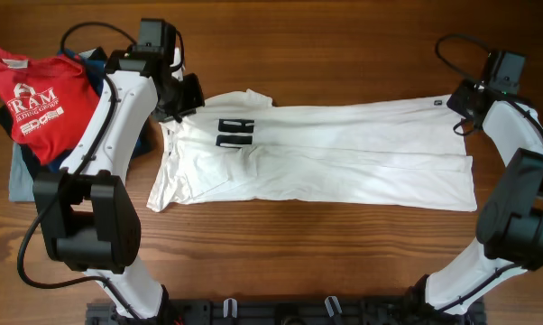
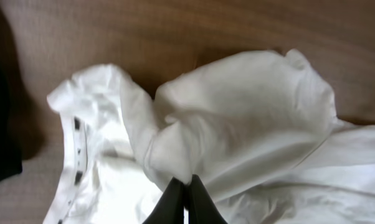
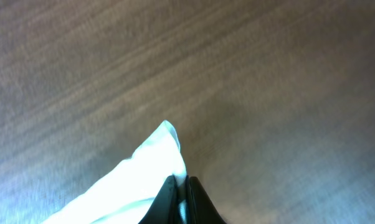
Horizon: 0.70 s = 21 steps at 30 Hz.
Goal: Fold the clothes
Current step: 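Fold the shirt's top half down toward the hem with both grippers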
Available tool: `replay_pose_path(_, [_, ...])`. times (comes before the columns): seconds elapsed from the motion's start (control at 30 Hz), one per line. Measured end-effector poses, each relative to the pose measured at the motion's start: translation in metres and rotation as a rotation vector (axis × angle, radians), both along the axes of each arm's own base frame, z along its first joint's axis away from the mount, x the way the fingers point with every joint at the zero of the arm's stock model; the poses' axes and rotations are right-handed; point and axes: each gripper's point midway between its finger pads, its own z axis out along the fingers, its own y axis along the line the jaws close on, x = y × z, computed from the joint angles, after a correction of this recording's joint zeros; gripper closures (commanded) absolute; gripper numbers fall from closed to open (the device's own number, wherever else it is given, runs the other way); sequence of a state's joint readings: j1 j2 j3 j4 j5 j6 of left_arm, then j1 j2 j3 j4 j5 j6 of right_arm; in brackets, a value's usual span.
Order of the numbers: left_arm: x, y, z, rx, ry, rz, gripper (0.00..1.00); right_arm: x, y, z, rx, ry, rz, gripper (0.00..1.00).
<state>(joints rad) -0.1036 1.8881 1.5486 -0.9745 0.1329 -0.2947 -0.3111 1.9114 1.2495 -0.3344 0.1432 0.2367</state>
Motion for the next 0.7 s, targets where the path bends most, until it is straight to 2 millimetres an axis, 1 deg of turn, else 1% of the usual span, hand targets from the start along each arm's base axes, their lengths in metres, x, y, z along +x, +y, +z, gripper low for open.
replay_pose_path(0.07, [-0.007, 0.001, -0.002, 0.003, 0.028, 0.000, 0.96, -0.005, 0.001, 0.003, 0.004, 0.014, -0.001, 0.96])
replay_pose_path(0.23, [-0.025, 0.003, -0.005, 0.011, 0.103, 0.001, 0.96, -0.026, 0.000, 0.006, -0.014, 0.089, -0.025, 0.96])
replay_pose_path(0.27, [-0.028, 0.003, -0.006, 0.012, 0.116, 0.001, 0.96, -0.037, -0.001, 0.005, -0.023, 0.133, -0.037, 0.96])
replay_pose_path(0.37, [-0.040, 0.006, -0.007, 0.017, 0.169, 0.005, 0.96, -0.051, -0.001, 0.002, -0.023, 0.188, -0.057, 0.96])
replay_pose_path(0.4, [-0.045, 0.008, -0.008, 0.019, 0.190, 0.008, 0.96, -0.060, 0.001, 0.000, -0.017, 0.222, -0.067, 0.96])
replay_pose_path(0.53, [-0.058, 0.015, -0.008, 0.023, 0.247, 0.026, 0.96, -0.084, 0.005, -0.004, 0.005, 0.314, -0.096, 0.96])
replay_pose_path(0.7, [-0.074, 0.022, -0.008, 0.027, 0.317, 0.041, 0.96, -0.107, 0.010, -0.008, 0.018, 0.408, -0.104, 0.96])
